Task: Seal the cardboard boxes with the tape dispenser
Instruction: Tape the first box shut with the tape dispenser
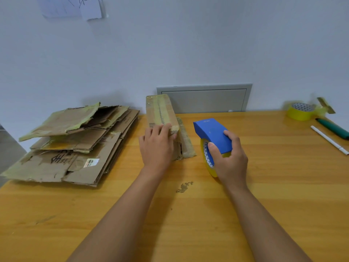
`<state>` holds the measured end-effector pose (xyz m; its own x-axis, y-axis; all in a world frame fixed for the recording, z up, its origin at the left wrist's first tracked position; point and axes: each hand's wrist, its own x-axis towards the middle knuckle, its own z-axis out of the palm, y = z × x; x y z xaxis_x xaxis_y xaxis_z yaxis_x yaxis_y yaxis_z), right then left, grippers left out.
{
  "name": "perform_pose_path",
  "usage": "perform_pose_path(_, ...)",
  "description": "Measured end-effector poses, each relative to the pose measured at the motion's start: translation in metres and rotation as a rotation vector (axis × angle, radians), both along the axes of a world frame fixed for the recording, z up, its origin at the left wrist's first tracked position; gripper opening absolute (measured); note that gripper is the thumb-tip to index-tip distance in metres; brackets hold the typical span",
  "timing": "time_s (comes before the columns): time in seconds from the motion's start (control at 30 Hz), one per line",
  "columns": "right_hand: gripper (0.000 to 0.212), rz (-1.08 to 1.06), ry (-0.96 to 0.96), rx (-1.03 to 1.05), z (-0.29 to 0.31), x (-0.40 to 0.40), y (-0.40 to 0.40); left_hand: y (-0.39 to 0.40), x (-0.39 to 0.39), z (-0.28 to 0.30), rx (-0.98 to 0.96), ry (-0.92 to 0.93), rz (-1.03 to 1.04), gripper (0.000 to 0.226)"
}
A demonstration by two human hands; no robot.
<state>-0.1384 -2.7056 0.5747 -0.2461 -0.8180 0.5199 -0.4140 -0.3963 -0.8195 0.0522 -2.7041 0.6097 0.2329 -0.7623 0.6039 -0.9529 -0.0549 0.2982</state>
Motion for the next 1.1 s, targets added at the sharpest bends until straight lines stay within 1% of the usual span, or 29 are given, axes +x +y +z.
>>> perform_pose_path(0.13, 0.051, 0.001, 0.006, -0.009, 0.0, 0.001, 0.0, 0.004, 0.008, 0.003, 0.075, -0.02, -0.043, 0.051)
perform_pose_path(0.27, 0.052, -0.004, 0.003, -0.01, -0.001, 0.0, 0.0, -0.006, 0.016, 0.015, 0.083, 0.095, -0.059, 0.052)
perform_pose_path(0.33, 0.052, 0.0, 0.003, -0.011, -0.001, 0.0, 0.0, -0.014, 0.021, 0.018, 0.114, 0.166, -0.043, 0.046)
perform_pose_path(0.4, 0.051, 0.003, 0.006, -0.013, -0.001, -0.001, 0.0, -0.021, 0.023, 0.019, 0.131, 0.258, -0.05, 0.032)
perform_pose_path(0.43, 0.051, 0.002, 0.007, -0.014, -0.002, -0.001, 0.0, -0.023, 0.023, 0.018, 0.129, 0.283, -0.065, 0.026)
perform_pose_path(0.5, 0.051, 0.0, 0.008, -0.016, -0.002, -0.001, 0.0, -0.026, 0.024, 0.016, 0.11, 0.295, -0.103, 0.021)
perform_pose_path(0.57, 0.05, 0.0, 0.006, -0.014, -0.002, -0.001, -0.001, -0.027, 0.024, 0.013, 0.075, 0.291, -0.135, 0.021)
perform_pose_path(0.7, 0.051, 0.005, 0.01, -0.012, -0.002, -0.001, -0.001, -0.026, 0.025, 0.006, 0.003, 0.243, -0.158, 0.033)
perform_pose_path(0.87, 0.052, 0.003, 0.013, -0.022, -0.002, -0.001, -0.001, -0.026, 0.028, 0.004, -0.023, 0.172, -0.18, 0.041)
perform_pose_path(0.97, 0.051, 0.001, 0.013, -0.02, -0.003, -0.001, -0.002, -0.027, 0.031, 0.003, -0.044, 0.099, -0.187, 0.044)
perform_pose_path(1.1, 0.052, 0.005, 0.013, -0.019, -0.003, -0.001, -0.001, -0.026, 0.023, 0.0, -0.124, -0.039, -0.131, 0.039)
